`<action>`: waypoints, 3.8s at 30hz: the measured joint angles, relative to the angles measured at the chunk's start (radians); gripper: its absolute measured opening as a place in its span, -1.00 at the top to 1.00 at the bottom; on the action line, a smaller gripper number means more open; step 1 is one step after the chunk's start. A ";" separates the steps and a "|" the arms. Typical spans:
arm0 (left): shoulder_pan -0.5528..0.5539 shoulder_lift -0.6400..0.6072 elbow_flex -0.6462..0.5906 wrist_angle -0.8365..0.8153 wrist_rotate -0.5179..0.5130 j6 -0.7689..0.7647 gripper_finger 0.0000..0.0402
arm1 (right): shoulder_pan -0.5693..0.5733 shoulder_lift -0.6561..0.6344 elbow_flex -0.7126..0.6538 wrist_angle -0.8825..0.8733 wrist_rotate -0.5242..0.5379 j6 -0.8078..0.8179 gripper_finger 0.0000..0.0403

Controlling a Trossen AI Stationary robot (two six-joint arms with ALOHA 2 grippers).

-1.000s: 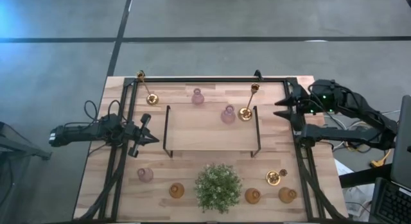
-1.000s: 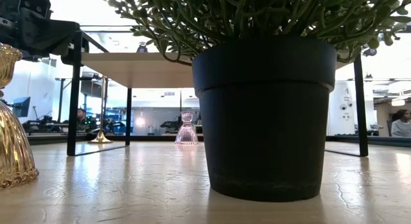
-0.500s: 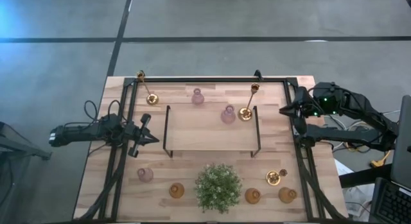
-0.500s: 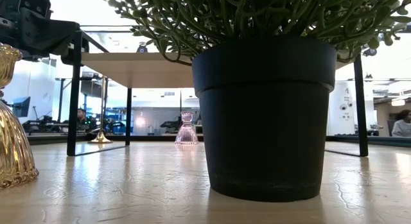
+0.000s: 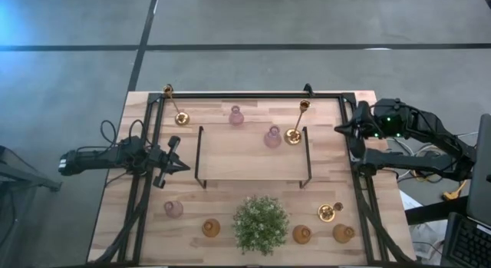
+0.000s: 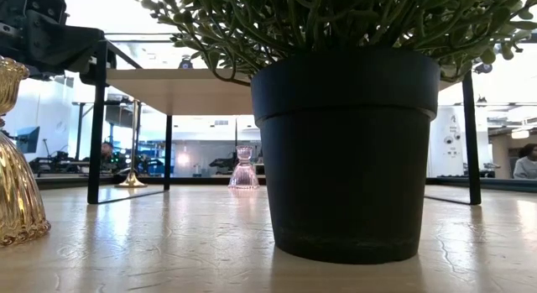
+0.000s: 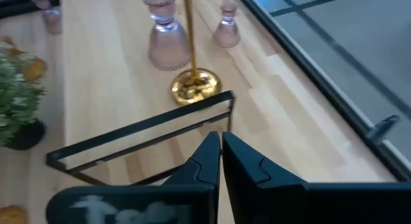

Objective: Pick & Place candle stick holders
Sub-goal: Put the top gold candle holder on the shelf

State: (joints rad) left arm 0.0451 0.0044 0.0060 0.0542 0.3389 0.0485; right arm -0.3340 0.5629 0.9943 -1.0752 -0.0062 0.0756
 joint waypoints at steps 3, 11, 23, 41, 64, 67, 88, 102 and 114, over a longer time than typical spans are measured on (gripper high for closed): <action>0.000 0.000 0.000 0.010 0.001 -0.011 0.94 | 0.000 0.000 0.000 0.000 0.011 -0.003 0.94; 0.000 0.000 0.001 0.048 -0.001 -0.131 0.94 | 0.000 0.001 0.000 0.000 0.011 -0.039 0.94; 0.000 0.000 0.072 0.069 -0.129 -0.119 0.94 | 0.000 0.001 0.000 0.002 0.010 -0.079 0.94; 0.000 0.037 0.116 -0.014 -0.855 -0.016 0.81 | 0.000 0.001 0.000 0.002 0.009 -0.076 0.94; 0.064 0.362 0.132 0.006 -1.419 -0.051 0.32 | 0.000 0.001 -0.001 0.002 0.009 -0.076 0.94; 0.121 0.387 0.118 0.026 -1.417 -0.069 0.32 | 0.000 0.001 -0.001 0.002 0.009 -0.077 0.94; 0.557 0.551 0.070 0.330 -0.972 -0.041 0.32 | 0.000 0.000 -0.001 0.002 0.009 -0.077 0.94; 0.714 0.722 0.073 0.491 -0.788 -0.016 0.32 | 0.000 0.001 -0.001 0.002 0.009 -0.077 0.94; 0.743 0.824 0.080 0.579 -0.778 0.015 0.90 | 0.000 0.001 -0.001 0.002 0.009 -0.077 0.94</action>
State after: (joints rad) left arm 0.7880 0.8288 0.0859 0.6332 -0.4389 0.0636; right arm -0.3340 0.5636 0.9936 -1.0733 0.0026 -0.0010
